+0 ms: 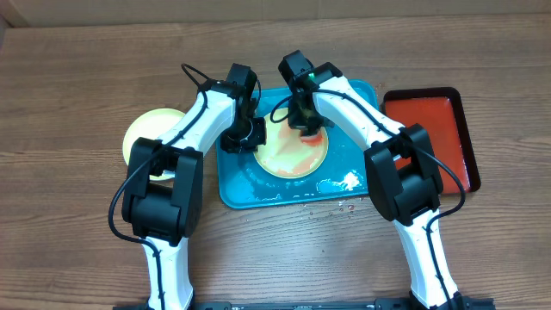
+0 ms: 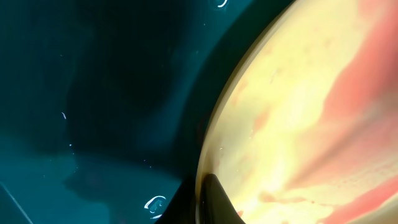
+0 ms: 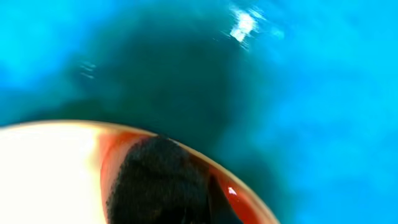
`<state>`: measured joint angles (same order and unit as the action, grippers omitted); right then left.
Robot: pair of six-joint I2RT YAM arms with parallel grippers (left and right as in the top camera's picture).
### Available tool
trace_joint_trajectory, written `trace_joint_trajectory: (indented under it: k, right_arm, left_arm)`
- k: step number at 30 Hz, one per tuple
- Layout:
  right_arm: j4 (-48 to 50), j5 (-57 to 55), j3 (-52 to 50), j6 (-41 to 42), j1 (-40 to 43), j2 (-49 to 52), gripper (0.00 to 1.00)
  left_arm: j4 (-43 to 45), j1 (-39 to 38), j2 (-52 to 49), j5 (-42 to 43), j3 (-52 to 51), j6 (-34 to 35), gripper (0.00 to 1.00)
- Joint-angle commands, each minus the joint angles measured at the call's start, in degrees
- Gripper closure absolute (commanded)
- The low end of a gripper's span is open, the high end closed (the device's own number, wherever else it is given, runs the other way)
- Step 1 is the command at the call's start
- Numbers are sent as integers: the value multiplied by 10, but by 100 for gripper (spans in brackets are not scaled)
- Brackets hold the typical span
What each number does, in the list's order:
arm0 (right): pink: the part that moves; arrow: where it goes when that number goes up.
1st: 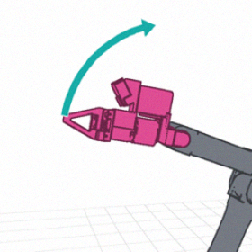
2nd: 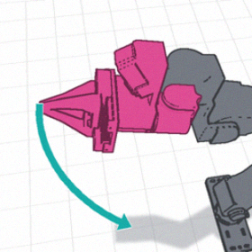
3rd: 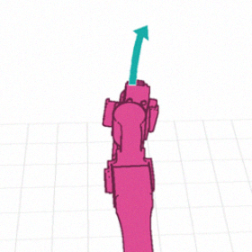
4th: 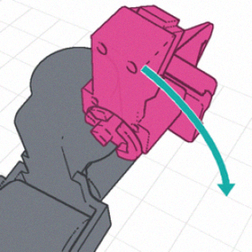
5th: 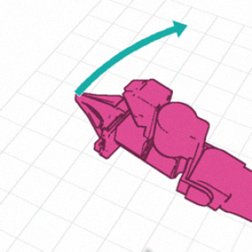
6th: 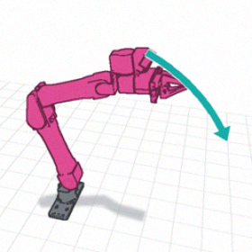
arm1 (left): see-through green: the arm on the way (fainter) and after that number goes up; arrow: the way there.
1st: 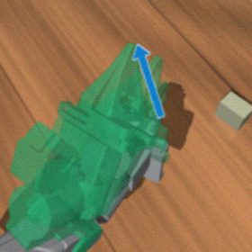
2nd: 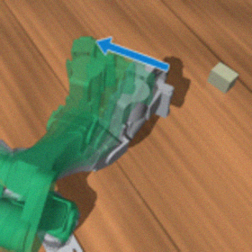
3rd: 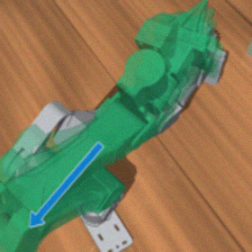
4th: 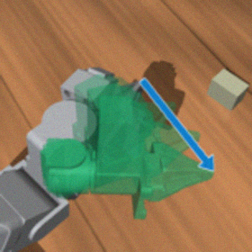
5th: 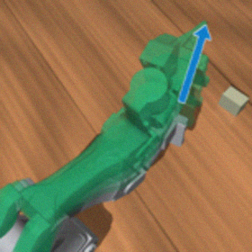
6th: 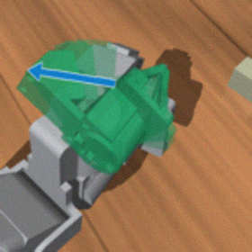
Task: Clean dirty plates on tray and stack at the side
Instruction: 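Scrub second yellow plate with sponge while left gripper holds it, then raise sponge with right gripper away from the plate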
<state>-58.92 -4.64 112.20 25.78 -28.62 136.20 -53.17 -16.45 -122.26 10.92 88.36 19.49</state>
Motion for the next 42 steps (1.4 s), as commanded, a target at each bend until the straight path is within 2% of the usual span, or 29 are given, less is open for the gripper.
trace_joint_trajectory:
  k: [1, 6, 15, 21, 24, 27, 30, 34, 42]
  right_arm:
    - [36, 125, -12, -53, -10, 22, 96]
    - [15, 197, -12, -90, -14, 22, 96]
    - [-89, 284, -12, -193, -14, 22, 96]
    - [-143, 266, -12, -215, -14, 22, 96]
    - [-169, 165, -12, -174, -12, 22, 96]
    - [-190, 1, -11, -75, -7, 21, 96]
    - [-214, -107, 1, 2, -2, 16, 96]
    - [-201, -123, 22, 26, -2, -13, 96]
    - [-119, -124, 34, 25, -3, -154, 96]
  left_arm:
    - [-6, 3, -12, -30, -13, -7, 96]
    - [-6, 3, -12, -30, -13, -7, 96]
    - [-6, 3, -12, -30, -13, -7, 96]
    - [-7, 3, -12, -30, -13, -7, 96]
    - [-7, 3, -12, -30, -13, -7, 96]
    - [-7, 3, -12, -30, -13, -7, 96]
    - [-5, 3, -12, -30, -13, -7, 96]
    - [-6, 3, -12, -30, -13, -7, 96]
    - [-7, 3, -12, -30, -13, -8, 96]
